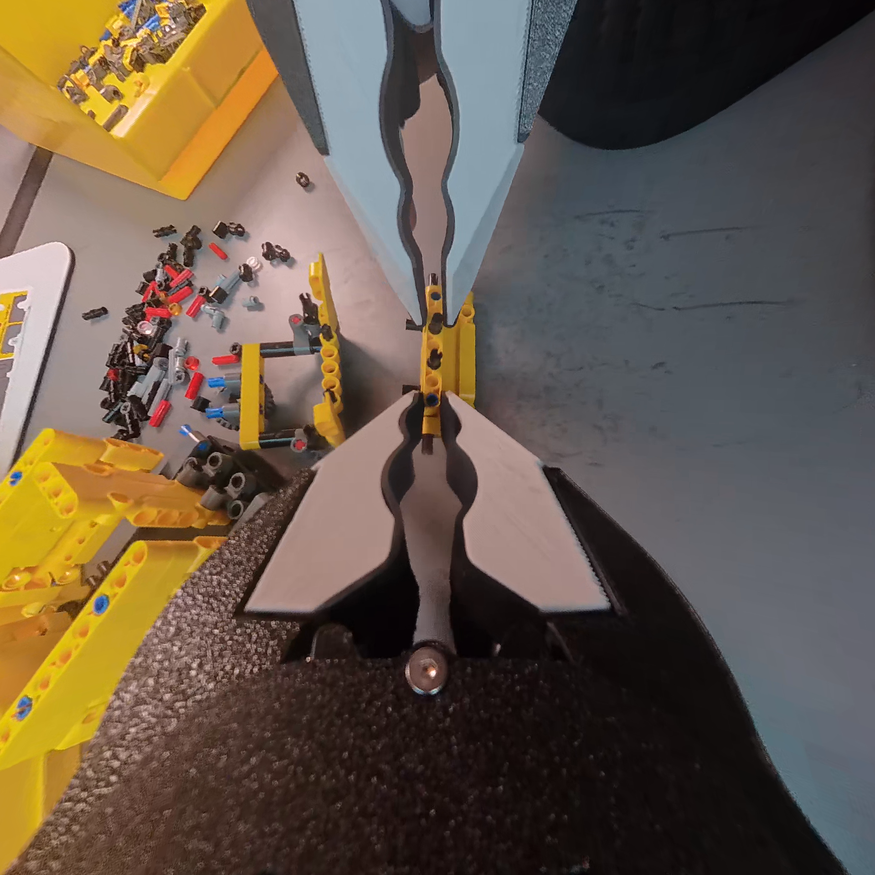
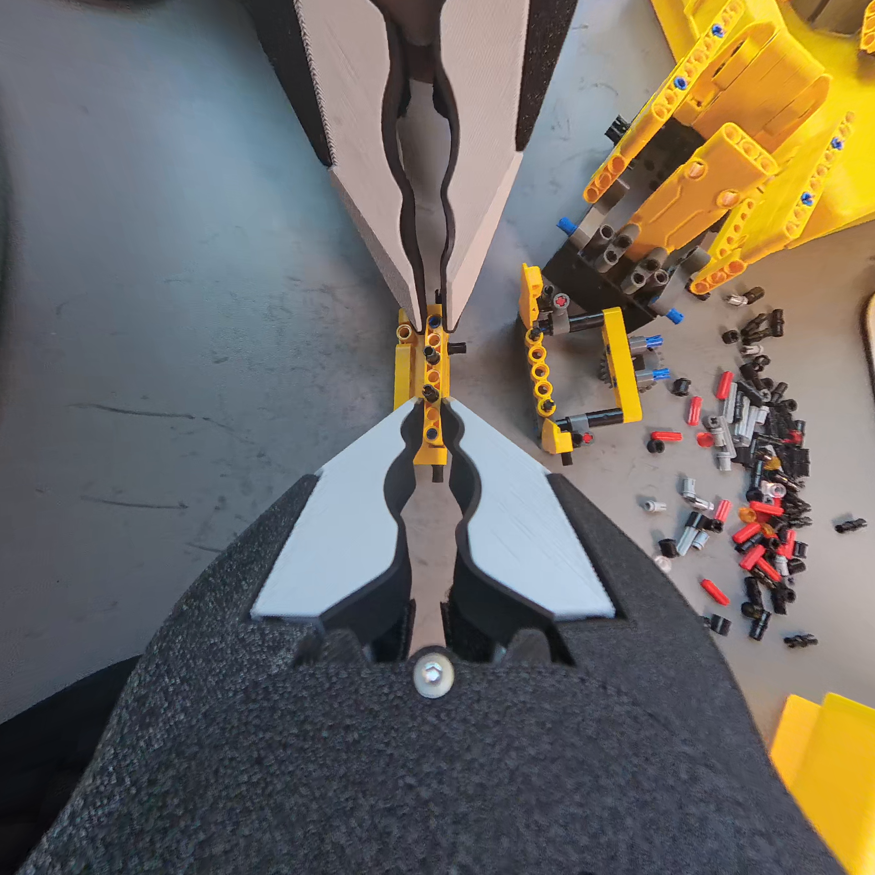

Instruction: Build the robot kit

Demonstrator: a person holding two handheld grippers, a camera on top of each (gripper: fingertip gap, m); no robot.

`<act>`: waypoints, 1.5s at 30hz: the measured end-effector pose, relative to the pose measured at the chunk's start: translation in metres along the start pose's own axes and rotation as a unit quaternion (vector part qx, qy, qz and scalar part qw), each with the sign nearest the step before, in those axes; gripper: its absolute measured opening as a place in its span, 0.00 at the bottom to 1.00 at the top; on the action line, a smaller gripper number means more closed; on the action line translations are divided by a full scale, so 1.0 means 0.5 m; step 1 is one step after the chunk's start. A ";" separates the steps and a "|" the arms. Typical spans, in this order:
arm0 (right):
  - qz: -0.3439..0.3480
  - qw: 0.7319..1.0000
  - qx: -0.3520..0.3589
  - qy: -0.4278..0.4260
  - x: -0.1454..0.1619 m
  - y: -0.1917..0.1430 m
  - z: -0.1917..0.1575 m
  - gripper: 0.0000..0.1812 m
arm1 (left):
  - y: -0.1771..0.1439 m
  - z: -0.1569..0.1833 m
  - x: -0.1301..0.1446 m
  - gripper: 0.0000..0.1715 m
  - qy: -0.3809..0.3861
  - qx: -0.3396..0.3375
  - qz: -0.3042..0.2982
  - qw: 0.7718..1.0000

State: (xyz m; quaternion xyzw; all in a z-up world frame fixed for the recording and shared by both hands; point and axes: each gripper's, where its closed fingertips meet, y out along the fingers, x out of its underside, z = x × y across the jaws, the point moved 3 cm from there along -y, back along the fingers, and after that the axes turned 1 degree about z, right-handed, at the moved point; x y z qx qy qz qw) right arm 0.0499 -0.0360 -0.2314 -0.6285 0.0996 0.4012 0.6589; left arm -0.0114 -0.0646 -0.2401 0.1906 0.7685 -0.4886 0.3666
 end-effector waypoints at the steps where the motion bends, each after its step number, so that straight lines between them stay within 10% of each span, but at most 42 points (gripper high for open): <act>1: 0.002 1.000 -0.001 0.004 0.000 0.000 0.000 0.03 | 0.000 0.000 0.000 0.04 -0.003 0.003 0.002 1.000; 13: 0.041 0.998 0.035 0.012 0.013 -0.009 -0.007 0.04 | -0.018 -0.009 0.003 0.12 -0.085 0.019 0.028 0.996; 22: 0.135 0.932 0.218 -0.255 -0.041 -0.070 -0.055 0.04 | -0.043 0.015 -0.035 0.19 -0.289 0.155 0.101 0.939; 27: 0.126 0.898 0.279 -0.317 -0.042 -0.091 -0.079 0.04 | -0.052 0.023 -0.068 0.09 -0.218 0.109 0.123 0.962; 36: 0.242 0.963 0.111 0.049 -0.049 -0.136 -0.061 0.21 | -0.053 0.053 -0.092 0.09 -0.005 -0.033 0.101 0.994; 45: 0.143 0.985 0.080 -0.058 -0.053 -0.096 -0.087 0.08 | -0.061 0.068 -0.092 0.09 0.048 -0.062 0.098 0.992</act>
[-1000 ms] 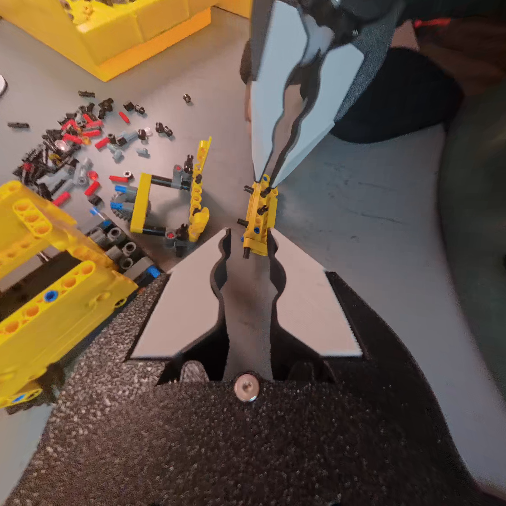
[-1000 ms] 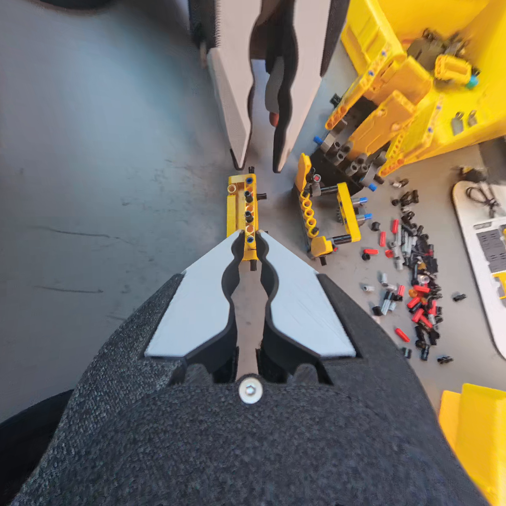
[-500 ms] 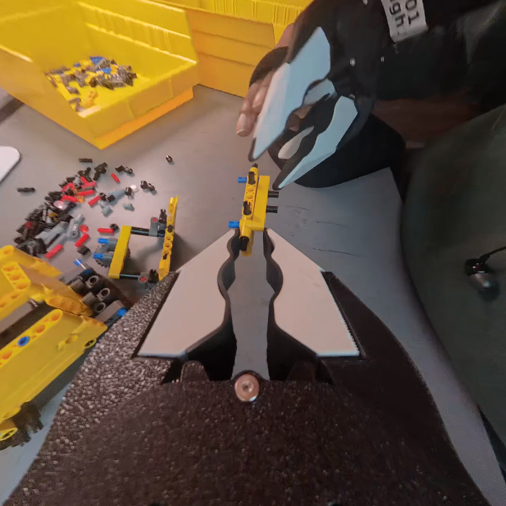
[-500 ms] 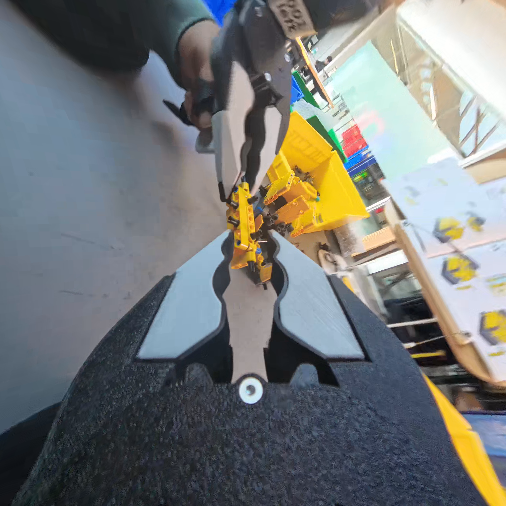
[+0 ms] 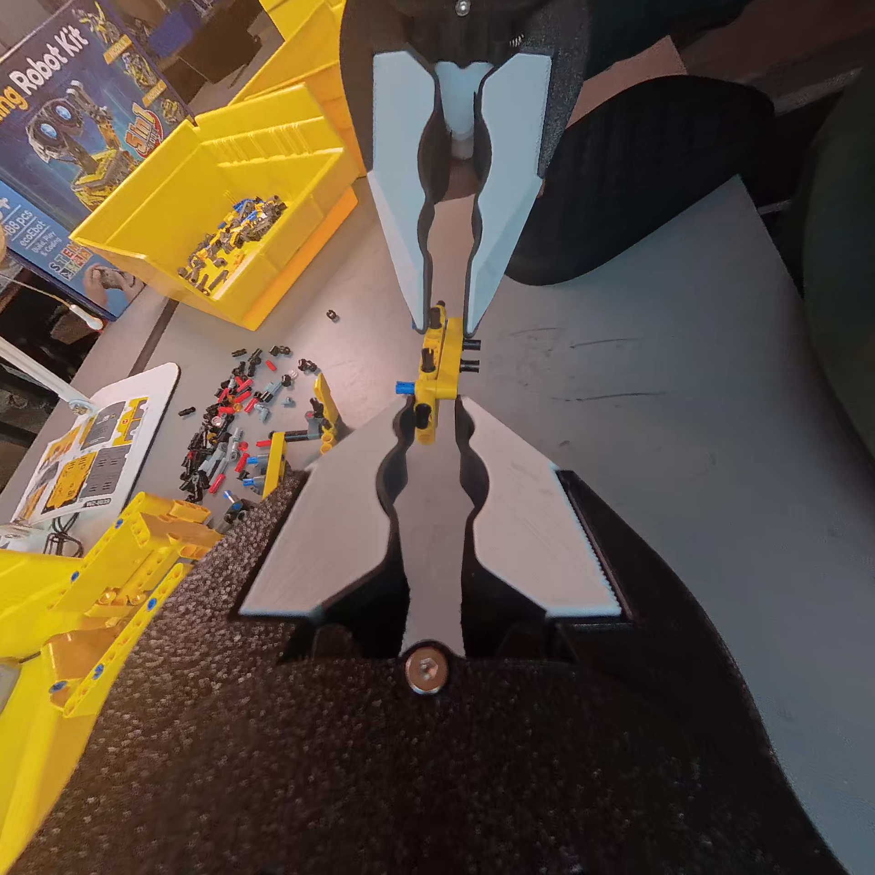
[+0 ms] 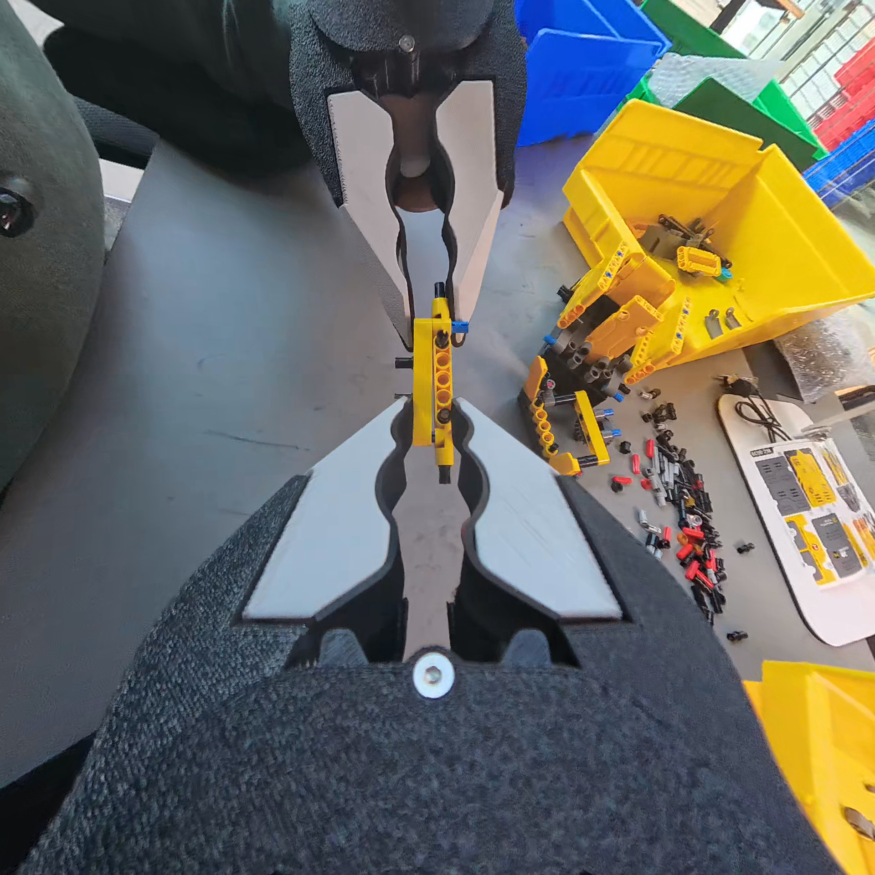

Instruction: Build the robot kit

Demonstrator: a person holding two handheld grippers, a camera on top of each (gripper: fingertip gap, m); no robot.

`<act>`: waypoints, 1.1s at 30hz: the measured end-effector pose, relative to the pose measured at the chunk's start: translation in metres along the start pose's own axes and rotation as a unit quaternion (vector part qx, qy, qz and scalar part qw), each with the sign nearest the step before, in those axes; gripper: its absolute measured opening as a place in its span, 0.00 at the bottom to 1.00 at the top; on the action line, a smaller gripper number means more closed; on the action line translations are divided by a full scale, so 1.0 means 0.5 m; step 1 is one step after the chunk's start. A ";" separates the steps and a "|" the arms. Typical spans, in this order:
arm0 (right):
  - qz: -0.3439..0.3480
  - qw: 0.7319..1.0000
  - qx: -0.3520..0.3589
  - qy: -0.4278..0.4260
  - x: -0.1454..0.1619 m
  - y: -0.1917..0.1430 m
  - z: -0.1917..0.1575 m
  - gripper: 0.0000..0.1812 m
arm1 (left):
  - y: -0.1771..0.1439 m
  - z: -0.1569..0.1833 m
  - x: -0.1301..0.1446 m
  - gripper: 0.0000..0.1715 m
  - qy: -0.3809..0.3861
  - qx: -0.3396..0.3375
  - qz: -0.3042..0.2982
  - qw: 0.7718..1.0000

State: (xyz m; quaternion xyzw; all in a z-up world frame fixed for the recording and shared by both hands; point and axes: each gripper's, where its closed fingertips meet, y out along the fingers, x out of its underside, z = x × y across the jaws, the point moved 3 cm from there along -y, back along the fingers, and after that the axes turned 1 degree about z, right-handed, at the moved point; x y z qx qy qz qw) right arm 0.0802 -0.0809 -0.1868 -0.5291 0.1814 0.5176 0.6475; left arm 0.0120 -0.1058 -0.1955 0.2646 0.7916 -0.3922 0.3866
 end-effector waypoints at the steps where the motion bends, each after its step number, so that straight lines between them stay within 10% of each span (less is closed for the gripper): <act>1: -0.007 1.000 -0.005 -0.006 0.000 0.002 -0.002 0.08 | -0.002 0.002 -0.003 0.09 0.010 -0.001 0.005 1.000; 12: 0.013 1.000 -0.003 -0.005 -0.012 0.009 -0.005 0.00 | -0.008 0.011 -0.001 0.04 0.017 0.017 0.023 0.999; 16: -0.005 1.000 -0.021 0.002 -0.002 -0.001 -0.001 0.18 | -0.017 -0.001 -0.002 0.04 -0.002 0.016 0.036 0.999; 33: -0.035 0.998 -0.027 -0.045 0.025 0.044 -0.013 0.08 | -0.008 0.008 0.006 0.04 -0.022 0.027 0.041 0.999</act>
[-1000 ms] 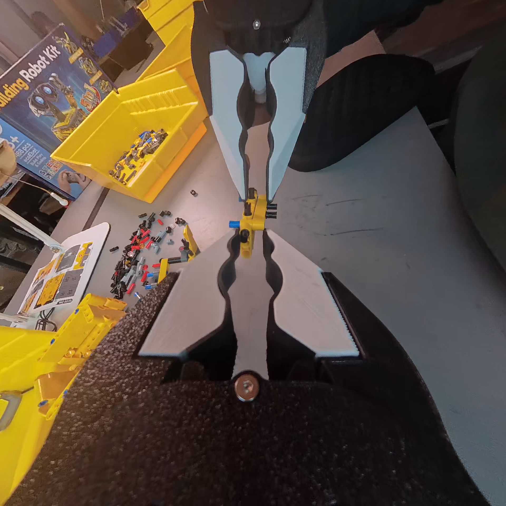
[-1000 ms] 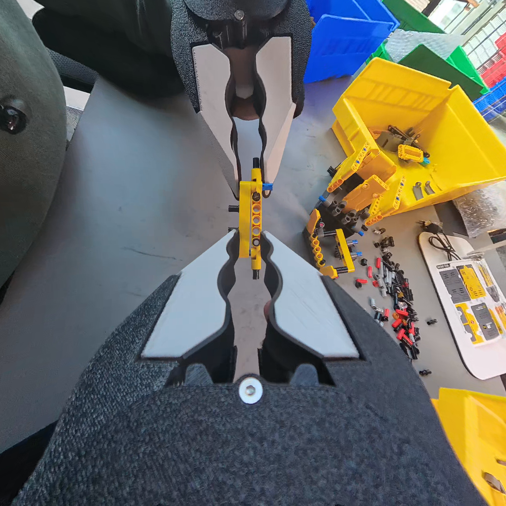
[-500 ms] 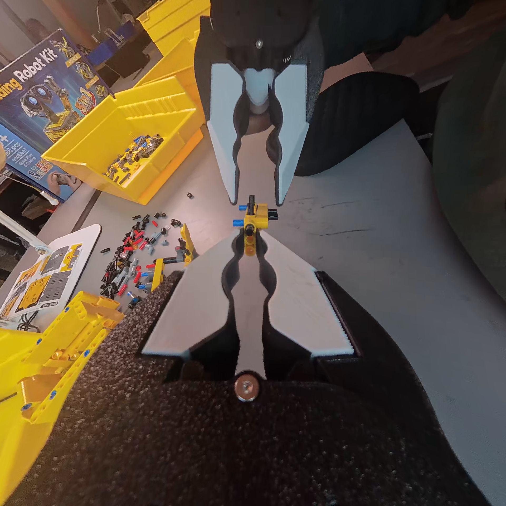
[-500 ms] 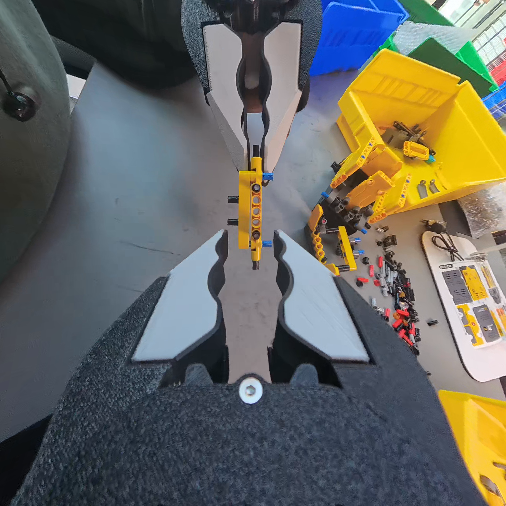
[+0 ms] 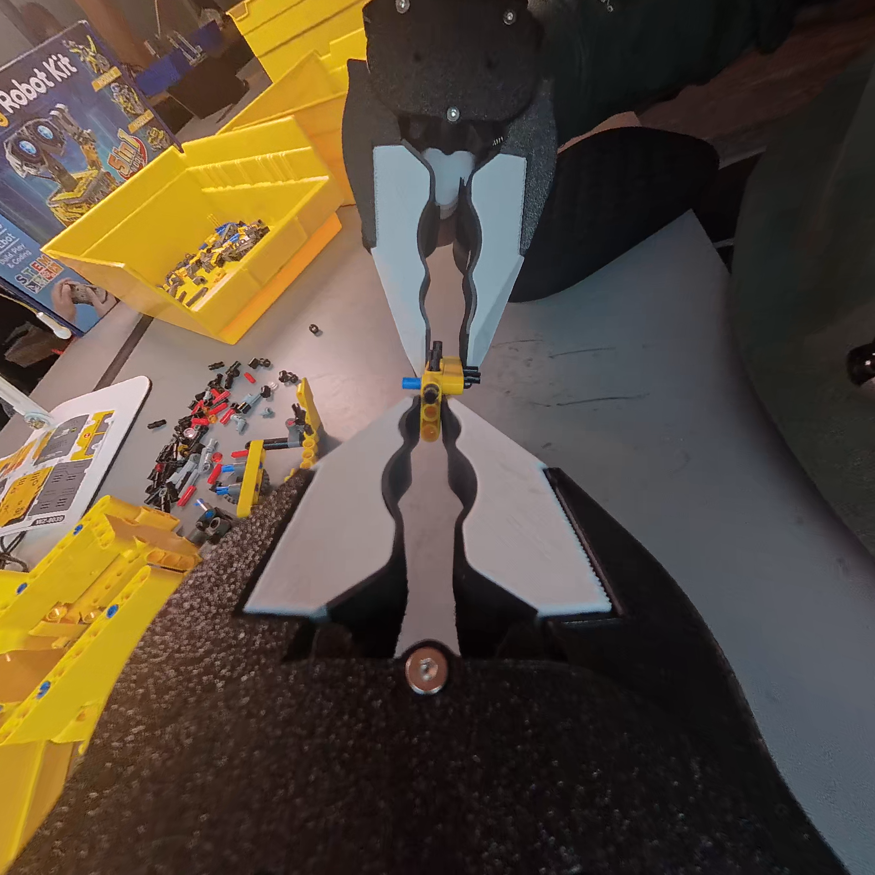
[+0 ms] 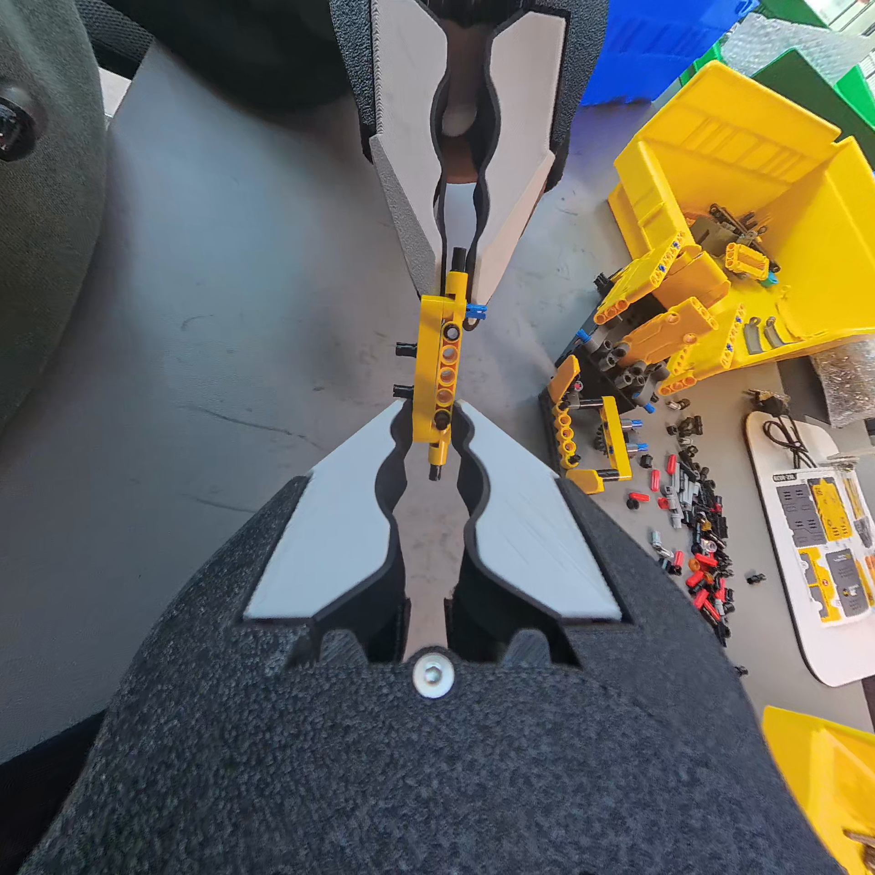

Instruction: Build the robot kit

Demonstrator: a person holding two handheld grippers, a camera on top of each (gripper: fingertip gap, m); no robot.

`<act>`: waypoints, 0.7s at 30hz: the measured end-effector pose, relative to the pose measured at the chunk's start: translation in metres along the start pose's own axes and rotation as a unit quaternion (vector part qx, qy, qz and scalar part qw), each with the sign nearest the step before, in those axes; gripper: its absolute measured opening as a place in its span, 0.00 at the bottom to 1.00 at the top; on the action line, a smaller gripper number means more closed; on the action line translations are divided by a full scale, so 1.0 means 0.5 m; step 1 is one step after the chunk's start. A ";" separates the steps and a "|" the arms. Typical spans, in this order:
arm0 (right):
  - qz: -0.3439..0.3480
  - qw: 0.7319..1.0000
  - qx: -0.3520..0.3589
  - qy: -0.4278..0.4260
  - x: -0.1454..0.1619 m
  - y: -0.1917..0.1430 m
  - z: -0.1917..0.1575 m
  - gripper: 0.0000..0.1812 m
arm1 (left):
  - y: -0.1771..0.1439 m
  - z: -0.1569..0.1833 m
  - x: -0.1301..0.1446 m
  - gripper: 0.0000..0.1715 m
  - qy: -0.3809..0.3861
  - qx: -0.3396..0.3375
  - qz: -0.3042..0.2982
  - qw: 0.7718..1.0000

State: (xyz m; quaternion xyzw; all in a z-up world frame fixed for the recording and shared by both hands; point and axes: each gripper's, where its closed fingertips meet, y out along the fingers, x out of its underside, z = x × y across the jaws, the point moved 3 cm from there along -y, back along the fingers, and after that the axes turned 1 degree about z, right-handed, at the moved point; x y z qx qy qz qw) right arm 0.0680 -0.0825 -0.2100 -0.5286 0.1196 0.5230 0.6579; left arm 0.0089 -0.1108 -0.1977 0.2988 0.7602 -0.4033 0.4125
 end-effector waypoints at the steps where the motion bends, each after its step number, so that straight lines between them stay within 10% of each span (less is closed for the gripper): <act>1: 0.003 1.000 0.001 0.002 0.000 0.000 0.000 0.08 | -0.001 -0.001 0.000 0.04 -0.004 0.001 0.002 1.000; 21: 0.055 0.997 0.025 0.055 0.000 0.018 0.017 0.09 | -0.018 -0.014 -0.002 0.09 -0.067 0.021 0.029 0.997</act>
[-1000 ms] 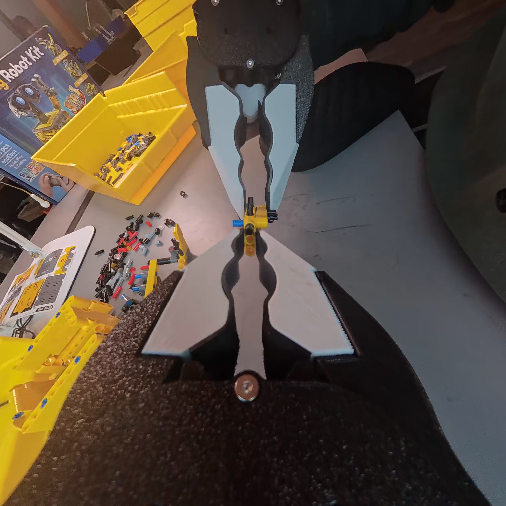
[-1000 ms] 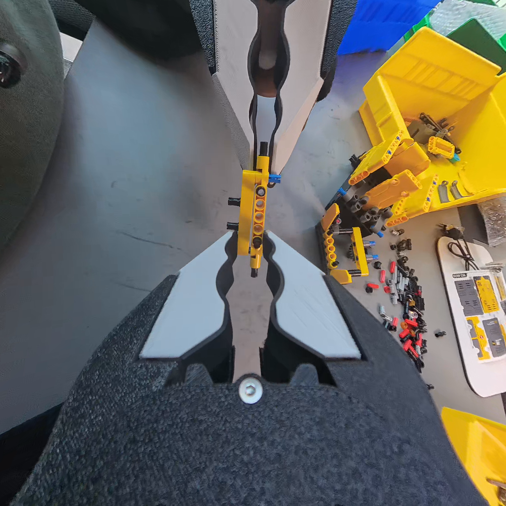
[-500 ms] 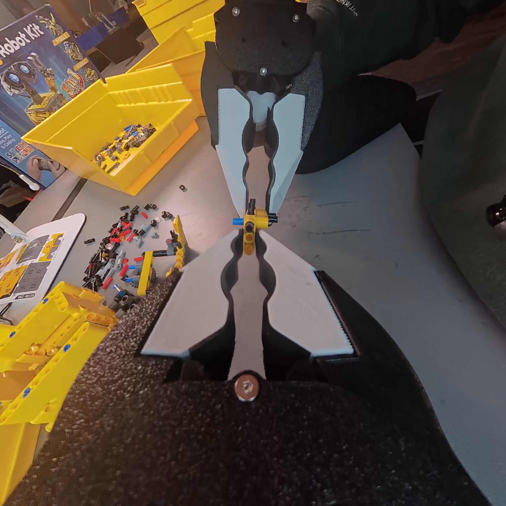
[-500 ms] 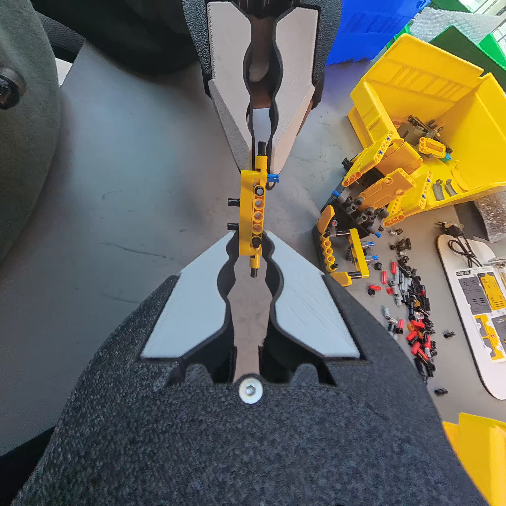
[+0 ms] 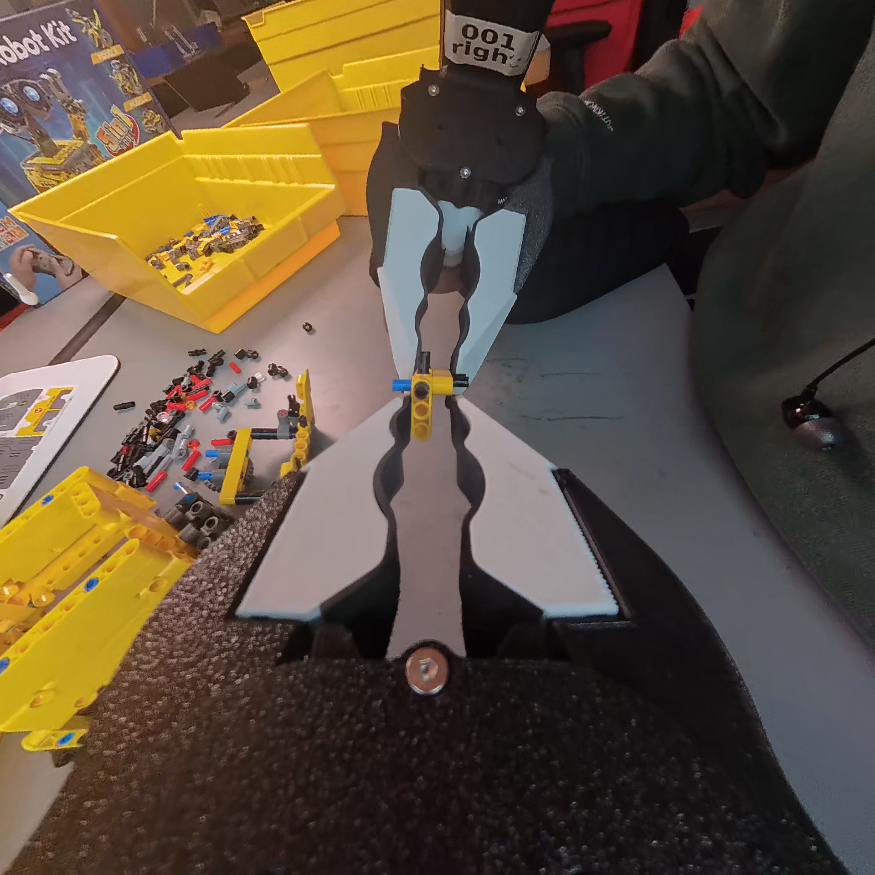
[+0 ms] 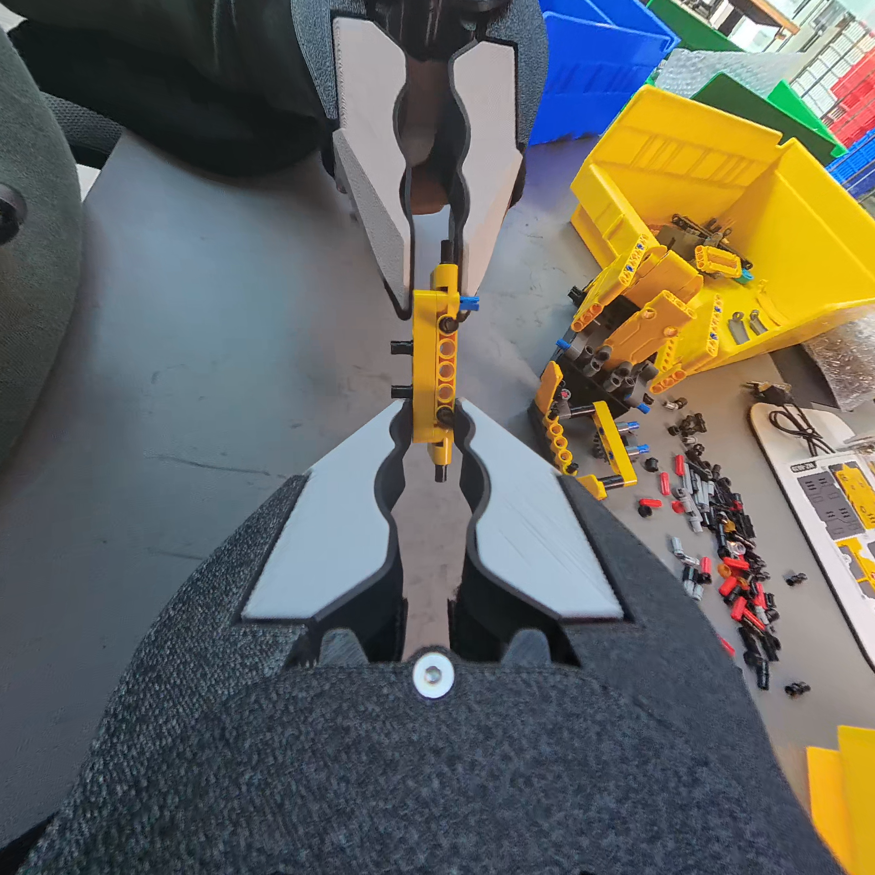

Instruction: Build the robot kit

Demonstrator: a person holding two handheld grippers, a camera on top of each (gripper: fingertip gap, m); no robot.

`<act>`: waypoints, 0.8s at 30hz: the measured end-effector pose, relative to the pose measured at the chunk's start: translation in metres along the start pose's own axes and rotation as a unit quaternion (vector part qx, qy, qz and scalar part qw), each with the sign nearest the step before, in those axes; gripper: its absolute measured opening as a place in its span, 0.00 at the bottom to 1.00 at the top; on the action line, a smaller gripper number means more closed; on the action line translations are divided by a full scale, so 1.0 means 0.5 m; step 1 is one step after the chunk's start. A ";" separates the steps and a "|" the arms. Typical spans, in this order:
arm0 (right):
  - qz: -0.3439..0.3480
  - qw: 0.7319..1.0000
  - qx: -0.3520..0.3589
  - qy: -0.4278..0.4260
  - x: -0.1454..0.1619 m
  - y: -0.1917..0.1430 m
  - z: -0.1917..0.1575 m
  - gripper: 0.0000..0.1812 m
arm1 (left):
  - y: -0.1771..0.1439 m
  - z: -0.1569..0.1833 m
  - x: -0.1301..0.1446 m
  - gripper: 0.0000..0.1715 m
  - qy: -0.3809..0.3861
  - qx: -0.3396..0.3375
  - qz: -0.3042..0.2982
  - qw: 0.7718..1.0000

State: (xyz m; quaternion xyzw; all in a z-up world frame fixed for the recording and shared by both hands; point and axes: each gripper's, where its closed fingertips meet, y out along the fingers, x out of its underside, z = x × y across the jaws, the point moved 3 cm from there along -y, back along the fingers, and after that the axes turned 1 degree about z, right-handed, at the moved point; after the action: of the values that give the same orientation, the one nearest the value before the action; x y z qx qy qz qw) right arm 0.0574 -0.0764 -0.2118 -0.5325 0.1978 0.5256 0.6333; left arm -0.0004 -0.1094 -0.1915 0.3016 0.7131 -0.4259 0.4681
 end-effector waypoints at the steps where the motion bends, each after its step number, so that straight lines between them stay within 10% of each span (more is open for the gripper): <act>1: -0.003 1.000 0.003 0.002 0.001 0.000 0.002 0.09 | 0.000 0.000 -0.001 0.11 -0.008 0.003 0.002 1.000; 24: 0.036 0.998 0.051 -0.028 -0.012 -0.011 0.012 0.09 | 0.000 -0.004 -0.019 0.09 0.053 -0.035 0.009 0.998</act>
State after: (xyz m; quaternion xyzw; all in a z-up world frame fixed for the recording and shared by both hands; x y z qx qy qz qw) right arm 0.0579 -0.0732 -0.2023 -0.4773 0.2258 0.5522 0.6452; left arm 0.0024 -0.1080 -0.1822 0.3133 0.7489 -0.3797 0.4436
